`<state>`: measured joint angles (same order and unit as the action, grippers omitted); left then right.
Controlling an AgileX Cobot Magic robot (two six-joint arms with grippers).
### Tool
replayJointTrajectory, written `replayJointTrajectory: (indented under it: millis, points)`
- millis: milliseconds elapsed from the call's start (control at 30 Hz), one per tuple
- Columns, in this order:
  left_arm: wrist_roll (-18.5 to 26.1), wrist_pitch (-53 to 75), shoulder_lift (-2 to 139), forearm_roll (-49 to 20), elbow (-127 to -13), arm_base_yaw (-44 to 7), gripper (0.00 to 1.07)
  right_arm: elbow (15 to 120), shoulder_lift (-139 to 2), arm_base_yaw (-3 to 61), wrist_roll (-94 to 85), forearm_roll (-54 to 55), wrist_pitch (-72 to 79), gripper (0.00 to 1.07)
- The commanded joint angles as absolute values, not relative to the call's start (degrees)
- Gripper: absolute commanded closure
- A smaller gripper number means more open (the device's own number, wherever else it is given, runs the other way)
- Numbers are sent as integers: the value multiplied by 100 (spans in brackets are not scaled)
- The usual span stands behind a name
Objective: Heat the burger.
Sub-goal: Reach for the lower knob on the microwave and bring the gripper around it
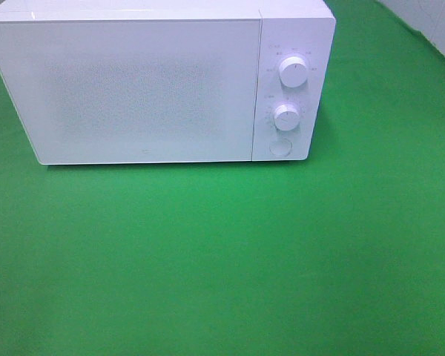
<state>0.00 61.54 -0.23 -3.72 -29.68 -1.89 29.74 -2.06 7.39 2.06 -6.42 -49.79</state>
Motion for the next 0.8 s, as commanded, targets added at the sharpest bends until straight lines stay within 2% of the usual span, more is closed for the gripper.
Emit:
replayJointTrajectory:
  millis: [33,500,800]
  points:
    - [-46,6113,-160,-395,-2951,-172,6,3014,-453,716,309,-544,-4612,33]
    - [-46,6113,-160,-395,-2951,-172,6,3014,-2005,716,516,-533,-2750,33]
    - [-46,6113,-160,-395,-2951,-172,6,3014,-2355,716,791,-539,-2091,33]
